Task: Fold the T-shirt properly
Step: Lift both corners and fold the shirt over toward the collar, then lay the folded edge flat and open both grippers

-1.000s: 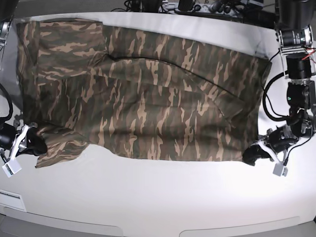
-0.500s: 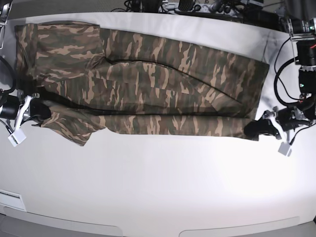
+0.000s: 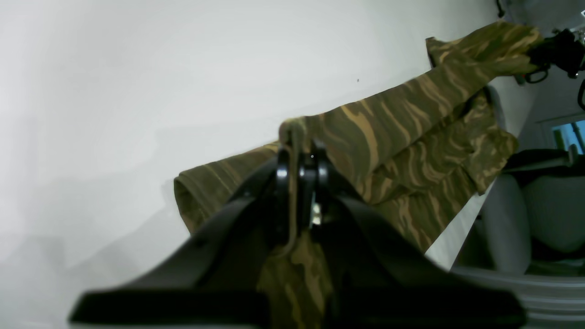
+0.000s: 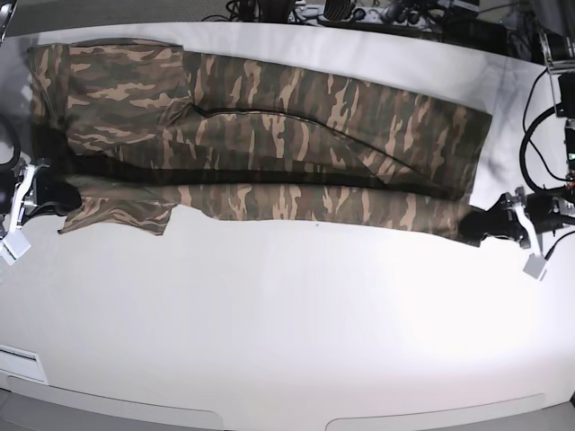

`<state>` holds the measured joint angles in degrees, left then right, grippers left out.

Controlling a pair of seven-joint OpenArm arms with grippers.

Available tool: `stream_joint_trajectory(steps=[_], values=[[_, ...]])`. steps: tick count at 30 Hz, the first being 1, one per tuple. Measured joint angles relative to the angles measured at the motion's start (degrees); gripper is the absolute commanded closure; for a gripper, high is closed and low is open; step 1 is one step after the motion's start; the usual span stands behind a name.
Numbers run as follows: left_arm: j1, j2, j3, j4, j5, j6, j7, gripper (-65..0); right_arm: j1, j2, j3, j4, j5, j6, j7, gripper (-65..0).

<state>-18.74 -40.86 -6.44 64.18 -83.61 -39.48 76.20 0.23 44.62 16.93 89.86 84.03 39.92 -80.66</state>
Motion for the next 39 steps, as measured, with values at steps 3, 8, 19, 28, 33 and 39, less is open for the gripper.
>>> stream_joint_trajectory(steps=[3,8,19,28,33,39], values=[[0.02,0.0,0.0,0.17,0.02,0.0,0.0,0.0,-3.48,-0.02,0.0,1.57,0.0,0.0,-0.2,0.0],[0.04,-0.13,0.0,0.22,0.0,0.0,0.92,0.0,-8.04,-0.02,0.94,4.9,-0.35,0.0,2.21,0.0],[0.63,-3.28,0.07,0.7,-0.17,0.0,2.75,0.0,-10.86,-0.04,6.71,5.77,0.07,0.0,0.44,0.0],[2.82,-3.54,0.07,1.6,-0.22,2.78,3.58,0.0,-10.86,-0.02,6.71,5.77,0.04,0.0,0.42,0.0],[6.12,-4.63,0.11,5.09,-0.02,2.82,3.56,0.0,-11.76,0.0,6.75,5.84,0.07,0.0,0.46,0.0],[10.12,-7.8,0.11,14.1,0.02,2.86,3.72,0.0,-15.58,-0.04,6.75,5.81,-0.02,0.0,0.0,0.0]])
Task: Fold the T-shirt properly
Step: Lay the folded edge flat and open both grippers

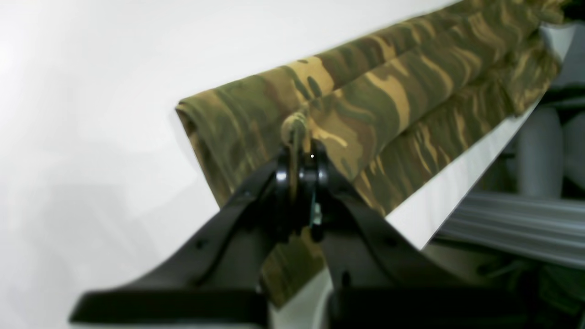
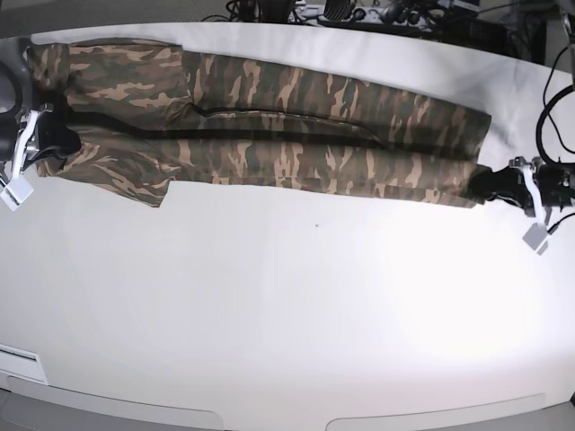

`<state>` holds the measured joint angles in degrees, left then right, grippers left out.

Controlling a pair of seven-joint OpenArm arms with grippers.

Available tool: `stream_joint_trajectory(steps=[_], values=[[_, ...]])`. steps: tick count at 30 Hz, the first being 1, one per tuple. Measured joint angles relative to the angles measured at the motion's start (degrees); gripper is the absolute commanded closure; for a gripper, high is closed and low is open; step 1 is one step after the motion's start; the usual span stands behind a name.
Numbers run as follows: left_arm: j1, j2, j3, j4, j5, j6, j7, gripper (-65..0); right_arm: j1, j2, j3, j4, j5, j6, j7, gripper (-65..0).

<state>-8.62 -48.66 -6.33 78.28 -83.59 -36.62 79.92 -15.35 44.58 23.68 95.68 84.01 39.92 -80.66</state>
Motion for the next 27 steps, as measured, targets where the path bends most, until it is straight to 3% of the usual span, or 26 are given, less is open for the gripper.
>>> stream_joint_trajectory(steps=[6,19,24,27], values=[[2.97,-5.05,0.0,12.22,-0.52,-0.74,-0.17,0.0,-0.07,0.02,0.0,0.0,0.0,0.0,0.02,0.0],[10.71,-5.01,0.13,13.81,-0.42,-2.67,-0.04,0.0,-0.02,0.02,0.0,0.0,0.02,0.0,0.04,0.0],[10.69,-4.98,0.13,13.51,10.01,-2.84,-12.74,0.0,-0.02,0.2,0.0,0.0,0.04,0.0,0.04,0.0],[10.69,-5.01,0.13,13.51,15.28,-2.86,-16.57,0.0,-0.02,0.96,0.0,0.33,0.02,0.0,0.02,0.0]])
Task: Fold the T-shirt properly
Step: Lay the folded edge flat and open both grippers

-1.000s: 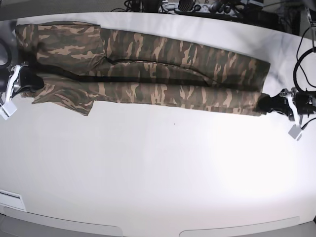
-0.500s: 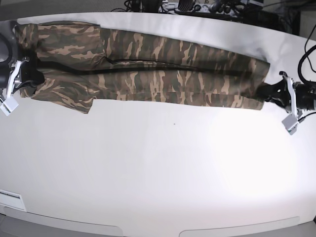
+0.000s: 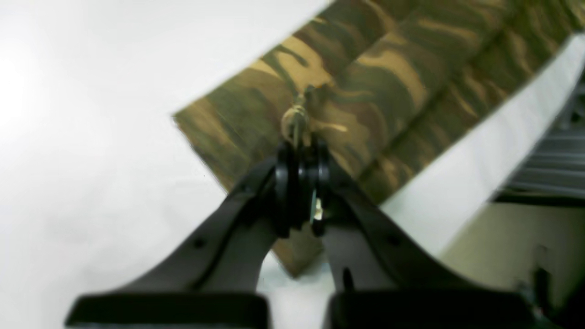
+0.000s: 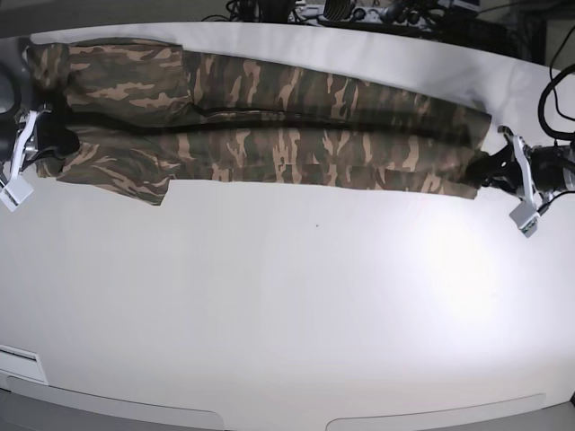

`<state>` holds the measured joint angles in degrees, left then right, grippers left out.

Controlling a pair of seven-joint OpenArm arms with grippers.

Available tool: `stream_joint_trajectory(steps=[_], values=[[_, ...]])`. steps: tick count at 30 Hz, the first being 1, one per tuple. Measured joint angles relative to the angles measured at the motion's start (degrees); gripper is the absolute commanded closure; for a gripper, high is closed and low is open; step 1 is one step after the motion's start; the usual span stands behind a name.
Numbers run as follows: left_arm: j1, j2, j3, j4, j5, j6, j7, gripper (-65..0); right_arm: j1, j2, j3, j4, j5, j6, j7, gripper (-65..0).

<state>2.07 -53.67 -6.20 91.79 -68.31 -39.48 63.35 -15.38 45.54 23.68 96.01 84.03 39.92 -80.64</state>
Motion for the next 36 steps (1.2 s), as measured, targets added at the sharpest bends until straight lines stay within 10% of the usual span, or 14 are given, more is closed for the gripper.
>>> stream_joint_trajectory(steps=[22,27,36], values=[[0.17,2.73,-0.02,-2.16,2.75,-0.02,1.6,0.0,-5.42,-3.17,0.04,3.34,-0.17,0.0,0.02,0.0],[0.17,2.73,-0.02,-2.16,2.75,-0.02,3.91,-35.0,-5.42,-2.97,0.04,3.37,-0.15,0.0,0.02,-34.7],[-0.39,-1.66,-0.02,-2.16,2.75,-0.02,5.68,-36.0,-5.09,3.06,1.73,3.48,0.0,0.0,0.0,-32.3]])
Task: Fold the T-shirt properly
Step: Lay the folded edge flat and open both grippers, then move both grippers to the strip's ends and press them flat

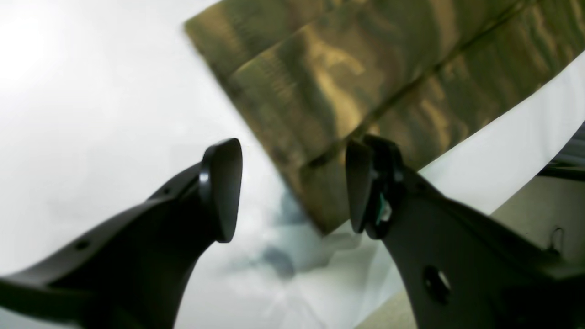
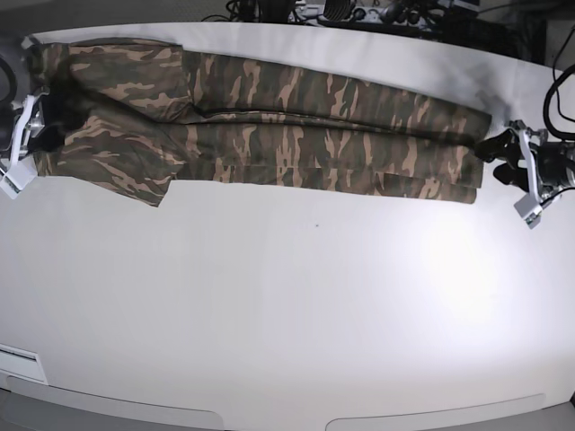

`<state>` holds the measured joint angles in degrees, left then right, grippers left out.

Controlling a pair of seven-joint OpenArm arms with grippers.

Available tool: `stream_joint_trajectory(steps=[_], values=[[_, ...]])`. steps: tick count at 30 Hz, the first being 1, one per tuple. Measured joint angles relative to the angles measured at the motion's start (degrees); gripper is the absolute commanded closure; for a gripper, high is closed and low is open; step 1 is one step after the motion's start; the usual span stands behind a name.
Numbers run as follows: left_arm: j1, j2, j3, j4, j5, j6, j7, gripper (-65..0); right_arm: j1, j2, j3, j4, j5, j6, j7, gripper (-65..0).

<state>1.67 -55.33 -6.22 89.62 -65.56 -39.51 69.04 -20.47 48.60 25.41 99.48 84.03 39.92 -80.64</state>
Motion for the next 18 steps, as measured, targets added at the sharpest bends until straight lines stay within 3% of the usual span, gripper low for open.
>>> stream_joint_trajectory(steps=[6,7,8,10,14,18], values=[[-3.1,-3.1,-1.99,0.0,-0.02,1.44,0.24,-34.9,0.02,1.38,9.2,0.26,0.0,0.0,0.0,-30.0],[-3.96,-3.08,-2.56,0.0,-0.04,2.16,0.07,-30.6,0.0,1.36,10.62,0.26,0.0,0.0,-0.02,-26.0],[-4.74,-3.08,-3.04,0.0,-0.5,3.3,0.15,-22.3,0.0,1.36,11.87,0.26,0.0,0.0,-0.07,-19.1],[-6.36,-3.1,-4.09,0.0,-2.67,3.28,0.22,0.0,0.02,1.29,14.01,0.28,0.02,-0.02,-0.07,0.0],[-6.93,-2.89,-5.97,0.04,-9.27,3.23,0.44,0.0,0.15,-0.59,16.24,0.28,0.02,0.0,0.0,0.0],[-6.93,0.33,-6.1,0.11,-19.17,0.11,6.88,0.0,0.15,-5.88,16.22,0.26,0.02,0.0,-0.2,0.0]])
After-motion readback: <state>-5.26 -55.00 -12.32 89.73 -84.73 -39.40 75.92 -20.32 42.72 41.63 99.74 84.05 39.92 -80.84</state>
